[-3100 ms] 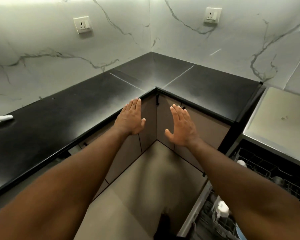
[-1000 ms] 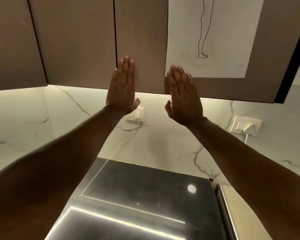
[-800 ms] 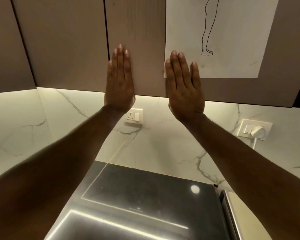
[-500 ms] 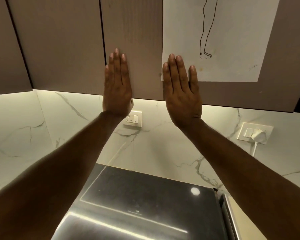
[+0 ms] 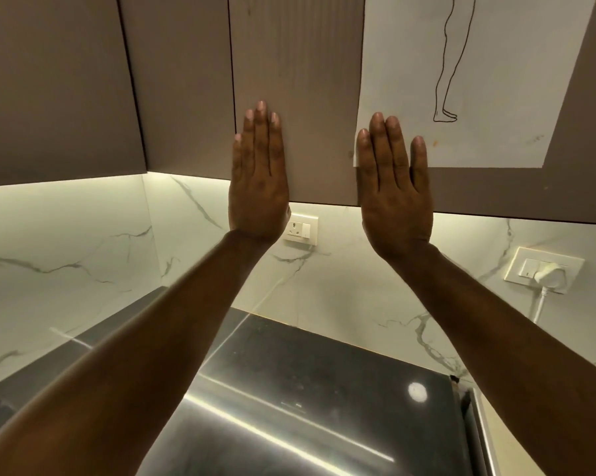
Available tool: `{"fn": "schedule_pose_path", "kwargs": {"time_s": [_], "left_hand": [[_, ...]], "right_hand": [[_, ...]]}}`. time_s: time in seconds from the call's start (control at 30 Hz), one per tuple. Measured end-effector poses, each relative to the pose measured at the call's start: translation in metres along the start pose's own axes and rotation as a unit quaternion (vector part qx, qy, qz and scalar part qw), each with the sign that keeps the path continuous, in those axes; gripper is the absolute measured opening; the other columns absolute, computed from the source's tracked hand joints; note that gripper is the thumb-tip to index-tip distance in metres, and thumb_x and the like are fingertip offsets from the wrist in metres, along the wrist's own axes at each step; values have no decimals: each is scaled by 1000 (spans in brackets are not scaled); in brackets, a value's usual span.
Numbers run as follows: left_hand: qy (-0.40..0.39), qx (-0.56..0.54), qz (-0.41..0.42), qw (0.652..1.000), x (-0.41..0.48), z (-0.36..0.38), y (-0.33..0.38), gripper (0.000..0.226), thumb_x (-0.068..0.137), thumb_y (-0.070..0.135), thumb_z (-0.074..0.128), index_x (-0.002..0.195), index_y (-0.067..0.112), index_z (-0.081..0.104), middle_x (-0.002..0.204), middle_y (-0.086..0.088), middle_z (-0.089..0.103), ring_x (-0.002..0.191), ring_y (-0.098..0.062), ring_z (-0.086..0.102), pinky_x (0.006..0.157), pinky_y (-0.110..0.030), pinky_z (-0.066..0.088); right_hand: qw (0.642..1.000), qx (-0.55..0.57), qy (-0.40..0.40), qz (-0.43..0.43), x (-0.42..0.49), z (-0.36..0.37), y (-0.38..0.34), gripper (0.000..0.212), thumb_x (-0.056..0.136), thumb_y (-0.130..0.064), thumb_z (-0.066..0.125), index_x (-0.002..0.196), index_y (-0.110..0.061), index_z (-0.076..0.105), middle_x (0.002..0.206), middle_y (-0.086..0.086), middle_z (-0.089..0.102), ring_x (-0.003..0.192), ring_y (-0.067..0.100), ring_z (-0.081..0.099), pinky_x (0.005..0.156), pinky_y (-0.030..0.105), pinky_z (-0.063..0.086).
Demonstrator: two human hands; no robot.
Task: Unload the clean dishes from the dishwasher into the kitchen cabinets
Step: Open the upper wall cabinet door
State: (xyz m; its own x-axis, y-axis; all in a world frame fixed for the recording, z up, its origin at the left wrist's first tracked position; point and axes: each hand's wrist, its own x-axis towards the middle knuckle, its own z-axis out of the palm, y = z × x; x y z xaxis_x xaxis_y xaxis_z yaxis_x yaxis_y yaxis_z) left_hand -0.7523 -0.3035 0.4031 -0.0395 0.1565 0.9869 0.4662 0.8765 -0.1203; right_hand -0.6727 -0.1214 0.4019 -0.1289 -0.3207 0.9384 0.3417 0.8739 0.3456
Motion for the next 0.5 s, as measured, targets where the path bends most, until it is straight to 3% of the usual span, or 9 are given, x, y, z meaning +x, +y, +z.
{"fn": "schedule_pose_path", "kwargs": {"time_s": [0.27, 0.4, 0.5], "left_hand": [[-21, 8, 99, 995, -7, -81, -22, 75, 88, 10, 58, 152, -2, 21, 159, -23, 19, 149, -37, 15, 123, -45, 12], [-17, -25, 178, 984, -12, -118, -46, 71, 89, -7, 52, 152, 0, 21, 159, -22, 22, 148, -37, 18, 122, -46, 13], [-14, -59, 228, 972, -14, -142, -46, 69, 88, -16, 50, 151, -1, 26, 157, -24, 24, 146, -41, 17, 123, -44, 7]], "right_hand": [[997, 73, 4, 31, 2, -51, -7, 51, 101, 1, 11, 147, 2, 33, 154, 21, 32, 144, 37, 28, 117, 53, 24], [994, 95, 18, 43, 1, -72, -8, 56, 93, 12, 34, 147, 2, 27, 154, 23, 29, 145, 38, 24, 118, 53, 20], [991, 115, 31, 56, 2, -92, -6, 63, 90, 10, 50, 147, 0, 24, 153, 23, 30, 144, 37, 24, 118, 51, 21]]}}
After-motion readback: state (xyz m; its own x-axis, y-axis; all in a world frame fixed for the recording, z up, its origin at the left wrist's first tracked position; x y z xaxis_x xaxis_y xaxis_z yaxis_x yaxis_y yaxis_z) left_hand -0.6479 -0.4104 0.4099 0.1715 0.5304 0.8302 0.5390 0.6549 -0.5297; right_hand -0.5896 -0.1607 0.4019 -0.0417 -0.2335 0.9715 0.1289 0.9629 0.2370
